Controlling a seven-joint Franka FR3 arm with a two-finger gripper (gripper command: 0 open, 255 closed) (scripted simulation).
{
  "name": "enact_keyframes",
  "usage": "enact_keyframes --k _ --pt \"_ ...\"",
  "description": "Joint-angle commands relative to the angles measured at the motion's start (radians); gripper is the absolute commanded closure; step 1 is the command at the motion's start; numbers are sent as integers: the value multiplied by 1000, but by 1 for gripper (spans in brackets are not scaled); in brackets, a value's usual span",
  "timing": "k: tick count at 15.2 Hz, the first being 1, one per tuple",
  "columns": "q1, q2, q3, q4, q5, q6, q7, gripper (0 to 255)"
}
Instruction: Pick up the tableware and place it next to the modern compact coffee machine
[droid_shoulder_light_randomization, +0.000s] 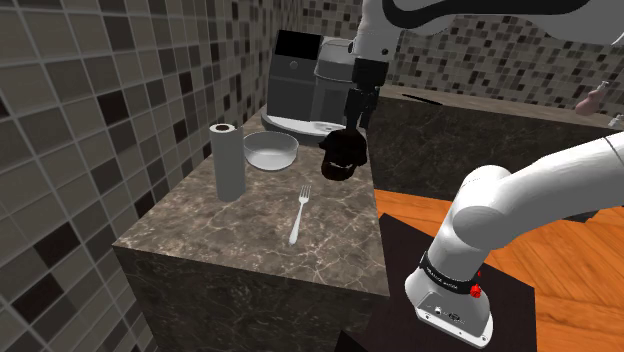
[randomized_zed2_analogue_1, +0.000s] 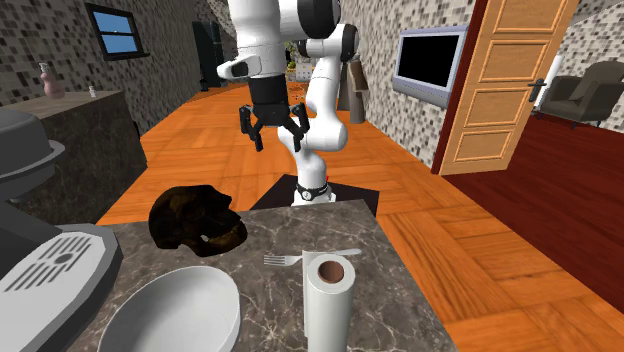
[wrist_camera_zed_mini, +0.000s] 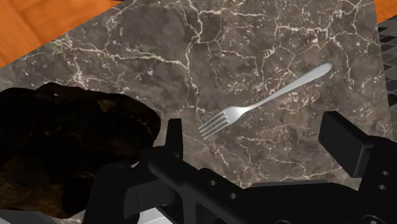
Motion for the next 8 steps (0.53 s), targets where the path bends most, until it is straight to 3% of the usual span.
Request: enact_keyframes --k 1,8 --pt "0 0 0 0 0 0 0 0" --pt "-95 38 216 -168 106 267 492 0"
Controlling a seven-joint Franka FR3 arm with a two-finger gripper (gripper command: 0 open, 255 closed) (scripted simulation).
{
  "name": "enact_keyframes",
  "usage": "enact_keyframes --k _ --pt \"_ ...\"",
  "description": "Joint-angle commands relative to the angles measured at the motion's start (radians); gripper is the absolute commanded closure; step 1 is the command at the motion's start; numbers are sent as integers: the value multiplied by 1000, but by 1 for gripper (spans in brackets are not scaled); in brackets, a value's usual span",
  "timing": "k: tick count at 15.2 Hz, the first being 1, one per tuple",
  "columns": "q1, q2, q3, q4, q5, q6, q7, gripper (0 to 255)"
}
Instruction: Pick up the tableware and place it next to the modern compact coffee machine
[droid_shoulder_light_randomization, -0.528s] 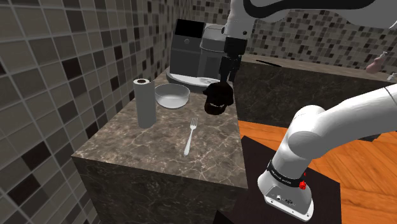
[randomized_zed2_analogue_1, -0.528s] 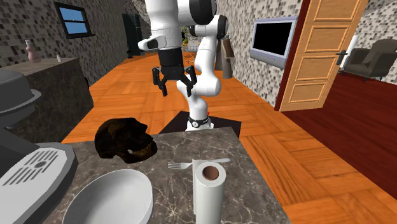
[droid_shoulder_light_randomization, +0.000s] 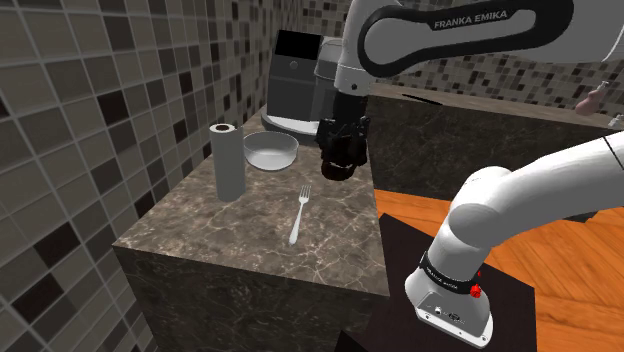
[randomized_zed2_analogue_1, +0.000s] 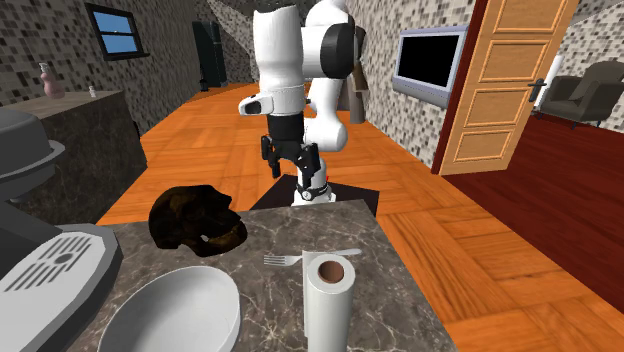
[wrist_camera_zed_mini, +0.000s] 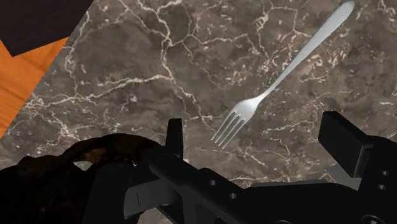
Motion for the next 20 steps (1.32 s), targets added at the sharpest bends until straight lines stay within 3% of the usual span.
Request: enact_keyframes --k 1,6,10,20 --pt "-30 37 66 -27 27 83 151 0" --pt "-124 172 237 -58 60 283 515 0" --pt "-234 325 377 -44 25 435 830 0" --pt "-267 424 421 -85 -11 570 874 0"
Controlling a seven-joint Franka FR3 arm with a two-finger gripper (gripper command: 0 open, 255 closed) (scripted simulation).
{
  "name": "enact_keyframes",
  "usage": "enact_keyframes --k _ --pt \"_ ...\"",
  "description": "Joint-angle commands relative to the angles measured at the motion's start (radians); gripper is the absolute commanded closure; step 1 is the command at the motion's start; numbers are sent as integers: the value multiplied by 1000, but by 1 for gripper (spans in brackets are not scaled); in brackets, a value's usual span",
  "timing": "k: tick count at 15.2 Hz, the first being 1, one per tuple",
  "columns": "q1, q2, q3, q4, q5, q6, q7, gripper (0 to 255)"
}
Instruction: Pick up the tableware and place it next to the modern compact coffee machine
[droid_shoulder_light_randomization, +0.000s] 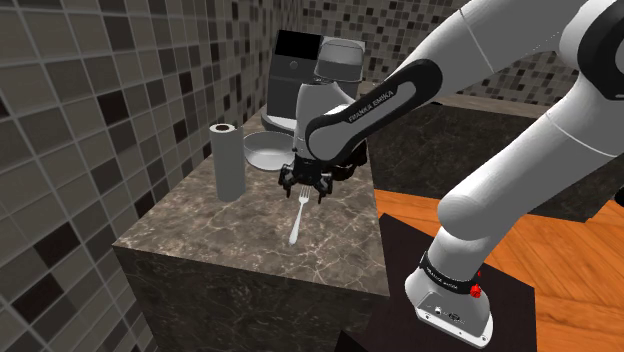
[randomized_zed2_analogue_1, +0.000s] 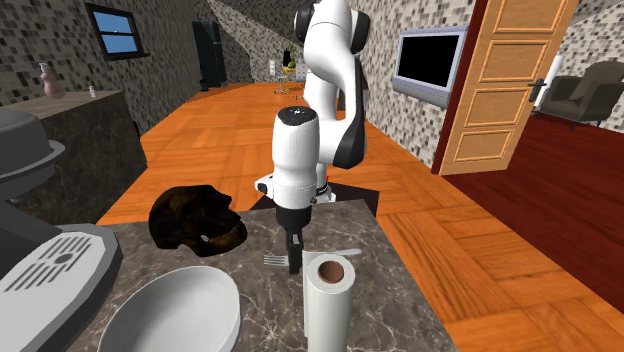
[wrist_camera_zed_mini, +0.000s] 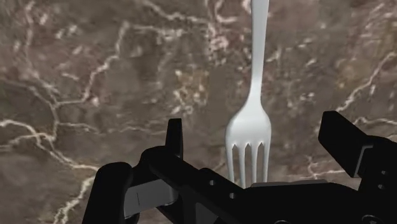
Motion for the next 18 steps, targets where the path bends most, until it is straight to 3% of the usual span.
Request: enact_keyframes --k 1,6,7,16,18 --pt "-3 8 3 -2 -4 10 3 0" --pt "-3 8 3 -2 -4 10 3 0" --pt "-3 8 3 -2 -4 10 3 255" --pt "-3 8 3 -2 -4 10 3 255" --pt "5 -17 -8 9 6 -25 -7 255"
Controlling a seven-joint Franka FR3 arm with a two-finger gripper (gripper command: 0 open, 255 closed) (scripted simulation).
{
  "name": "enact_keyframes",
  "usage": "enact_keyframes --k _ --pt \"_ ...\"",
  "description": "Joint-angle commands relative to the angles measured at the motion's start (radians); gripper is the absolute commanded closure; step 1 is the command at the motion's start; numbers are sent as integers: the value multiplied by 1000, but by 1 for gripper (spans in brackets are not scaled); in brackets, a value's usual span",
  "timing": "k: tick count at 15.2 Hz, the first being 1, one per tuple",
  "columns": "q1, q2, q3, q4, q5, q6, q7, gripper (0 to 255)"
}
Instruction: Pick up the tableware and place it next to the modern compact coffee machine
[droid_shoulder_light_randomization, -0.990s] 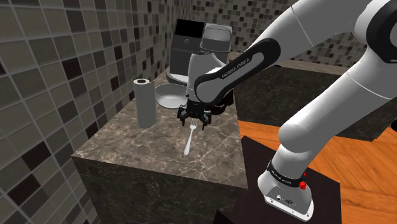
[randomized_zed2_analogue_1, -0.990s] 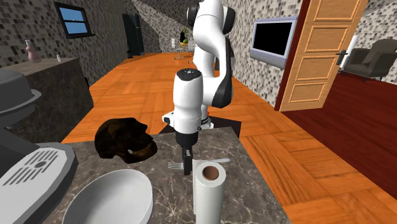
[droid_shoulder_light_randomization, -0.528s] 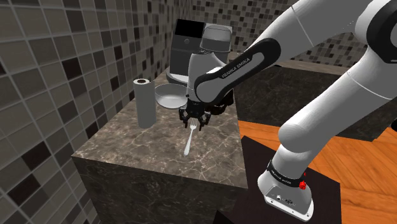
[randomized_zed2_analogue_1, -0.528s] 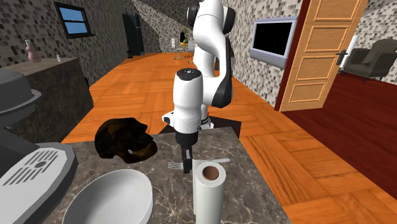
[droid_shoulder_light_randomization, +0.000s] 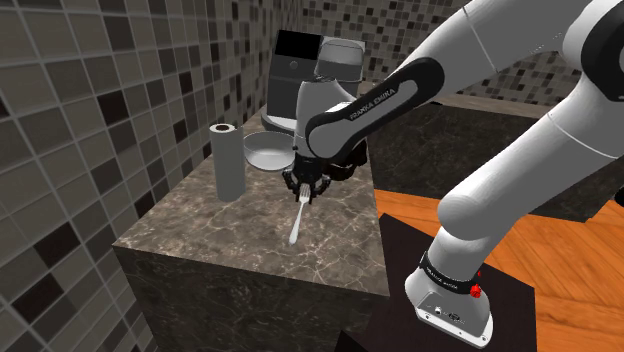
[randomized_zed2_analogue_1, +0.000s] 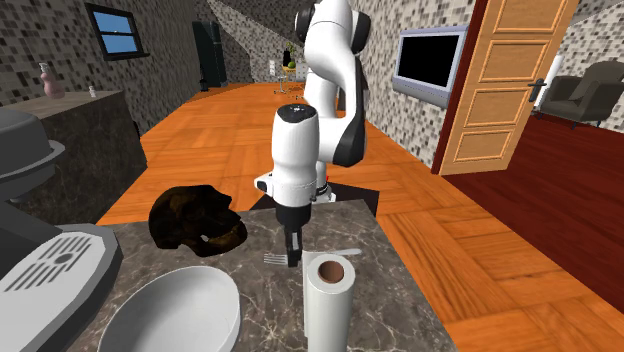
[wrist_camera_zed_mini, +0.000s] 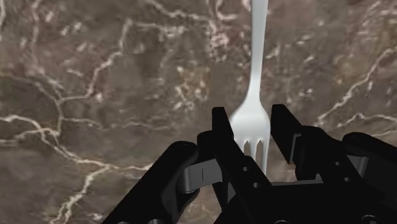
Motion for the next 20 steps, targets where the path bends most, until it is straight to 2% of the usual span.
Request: enact_keyframes --k 1,20 --pt "5 -16 -7 11 7 -25 -7 255" --pt "30 -174 -89 161 27 -326 -51 255"
